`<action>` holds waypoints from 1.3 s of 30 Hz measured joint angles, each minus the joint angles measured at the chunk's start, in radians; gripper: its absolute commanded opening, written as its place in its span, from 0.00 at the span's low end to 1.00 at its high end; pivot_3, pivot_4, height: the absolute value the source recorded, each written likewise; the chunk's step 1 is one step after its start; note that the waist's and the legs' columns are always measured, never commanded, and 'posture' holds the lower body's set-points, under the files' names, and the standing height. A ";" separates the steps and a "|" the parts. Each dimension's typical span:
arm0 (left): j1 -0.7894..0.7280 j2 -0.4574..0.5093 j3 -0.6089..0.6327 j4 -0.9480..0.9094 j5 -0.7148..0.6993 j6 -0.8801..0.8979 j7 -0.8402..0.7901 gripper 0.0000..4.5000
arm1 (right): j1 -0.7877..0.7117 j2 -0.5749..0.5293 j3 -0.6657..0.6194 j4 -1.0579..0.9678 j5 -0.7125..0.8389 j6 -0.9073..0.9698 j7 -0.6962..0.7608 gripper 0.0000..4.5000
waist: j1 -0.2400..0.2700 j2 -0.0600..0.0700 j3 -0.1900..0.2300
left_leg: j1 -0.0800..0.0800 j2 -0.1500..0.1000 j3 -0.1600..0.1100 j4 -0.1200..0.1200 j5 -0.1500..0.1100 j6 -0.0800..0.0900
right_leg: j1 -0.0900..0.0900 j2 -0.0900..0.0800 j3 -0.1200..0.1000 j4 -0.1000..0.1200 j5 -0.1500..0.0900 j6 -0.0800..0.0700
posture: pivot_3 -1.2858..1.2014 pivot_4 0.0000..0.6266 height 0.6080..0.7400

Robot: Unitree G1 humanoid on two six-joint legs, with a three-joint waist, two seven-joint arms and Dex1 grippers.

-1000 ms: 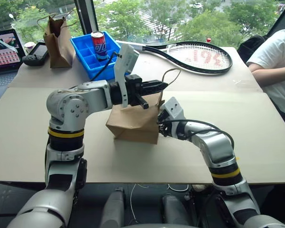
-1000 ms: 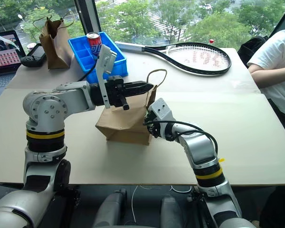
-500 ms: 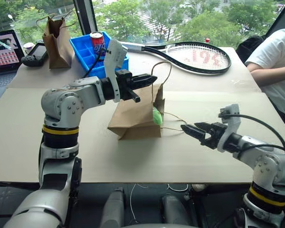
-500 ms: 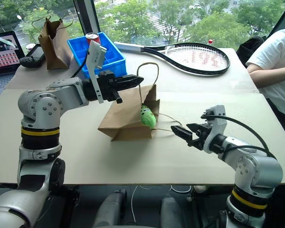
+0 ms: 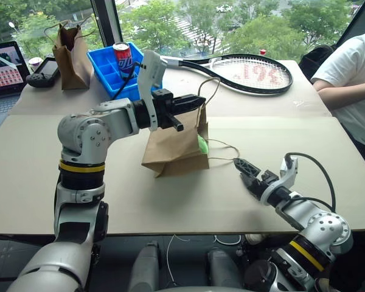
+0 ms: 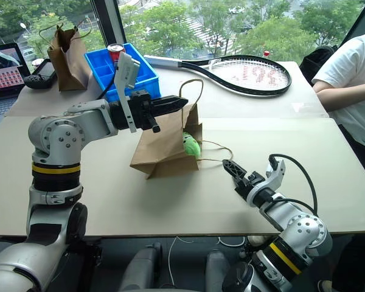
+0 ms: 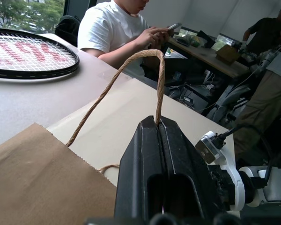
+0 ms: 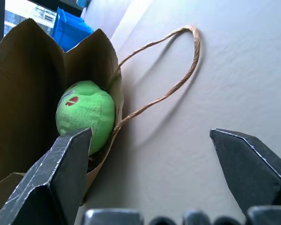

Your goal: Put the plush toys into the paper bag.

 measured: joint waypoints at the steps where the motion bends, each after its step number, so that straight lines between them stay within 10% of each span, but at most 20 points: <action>1: -0.001 0.002 0.005 -0.001 -0.001 0.001 0.003 0.00 | -0.001 0.000 0.013 0.029 0.013 -0.031 -0.009 1.00 | -0.002 -0.001 -0.001 | 0.001 0.000 0.000 0.000 -0.001 -0.002 | 0.001 0.000 0.000 0.000 -0.001 -0.002 | 0.52 0.24 1.00; 11: -0.011 -0.006 0.044 -0.059 -0.048 0.041 0.050 0.00 | -0.076 -0.019 0.156 0.323 0.110 -0.293 -0.077 1.00 | -0.045 -0.004 -0.003 | 0.012 0.001 -0.001 -0.006 -0.003 -0.004 | 0.008 0.001 0.000 -0.004 0.001 -0.003 | 0.52 0.24 1.00; 25: -0.006 -0.008 0.045 -0.100 -0.082 0.064 0.086 0.00 | -0.081 -0.082 0.273 0.328 0.217 -0.469 -0.014 0.01 | -0.036 0.001 0.001 | 0.002 0.000 -0.002 -0.008 0.003 0.005 | -0.004 0.004 0.004 -0.002 0.002 0.002 | 0.52 0.24 1.00; 39: -0.010 0.037 -0.014 0.014 0.068 -0.089 0.016 0.00 | -0.324 -0.520 0.773 0.061 0.035 -0.525 0.182 0.01 | -0.016 0.006 0.004 | -0.008 0.000 -0.002 -0.007 0.003 0.005 | -0.013 0.004 0.004 -0.003 0.002 0.001 | 0.52 0.24 1.00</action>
